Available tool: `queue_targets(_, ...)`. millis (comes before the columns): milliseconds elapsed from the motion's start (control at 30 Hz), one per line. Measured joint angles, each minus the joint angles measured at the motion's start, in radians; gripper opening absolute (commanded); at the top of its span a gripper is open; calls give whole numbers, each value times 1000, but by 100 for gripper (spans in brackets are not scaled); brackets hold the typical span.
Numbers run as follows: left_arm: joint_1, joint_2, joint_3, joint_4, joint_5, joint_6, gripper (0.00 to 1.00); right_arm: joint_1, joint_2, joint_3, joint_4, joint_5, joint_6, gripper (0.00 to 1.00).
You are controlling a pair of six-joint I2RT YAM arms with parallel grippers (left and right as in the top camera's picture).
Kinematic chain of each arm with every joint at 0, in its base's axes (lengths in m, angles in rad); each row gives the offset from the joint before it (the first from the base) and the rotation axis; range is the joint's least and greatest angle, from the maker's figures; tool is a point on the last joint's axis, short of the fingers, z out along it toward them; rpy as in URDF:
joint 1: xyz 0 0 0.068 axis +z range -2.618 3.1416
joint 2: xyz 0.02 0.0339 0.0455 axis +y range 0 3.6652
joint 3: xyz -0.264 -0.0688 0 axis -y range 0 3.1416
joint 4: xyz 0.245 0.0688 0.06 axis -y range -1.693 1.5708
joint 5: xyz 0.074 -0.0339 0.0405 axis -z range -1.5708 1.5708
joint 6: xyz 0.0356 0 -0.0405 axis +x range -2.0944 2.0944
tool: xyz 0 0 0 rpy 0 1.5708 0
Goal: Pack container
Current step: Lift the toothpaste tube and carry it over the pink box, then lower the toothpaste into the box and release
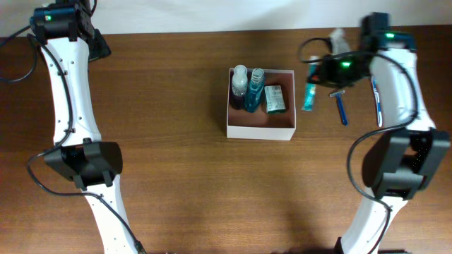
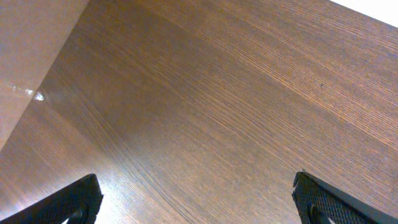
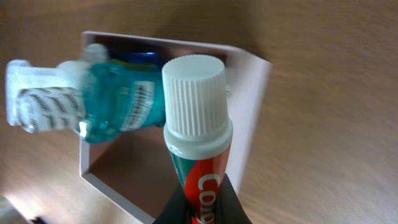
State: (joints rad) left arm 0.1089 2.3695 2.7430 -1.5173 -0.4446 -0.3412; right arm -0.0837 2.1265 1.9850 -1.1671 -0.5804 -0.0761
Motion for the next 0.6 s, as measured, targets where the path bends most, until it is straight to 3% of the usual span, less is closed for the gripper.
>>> queue_targets(433, 0, 0, 0, 0, 0, 0, 99, 208, 0, 0, 32, 229, 1, 12)
queue_targets(600, 0, 0, 0, 0, 0, 0, 99, 217, 0, 0, 32, 278, 3, 23)
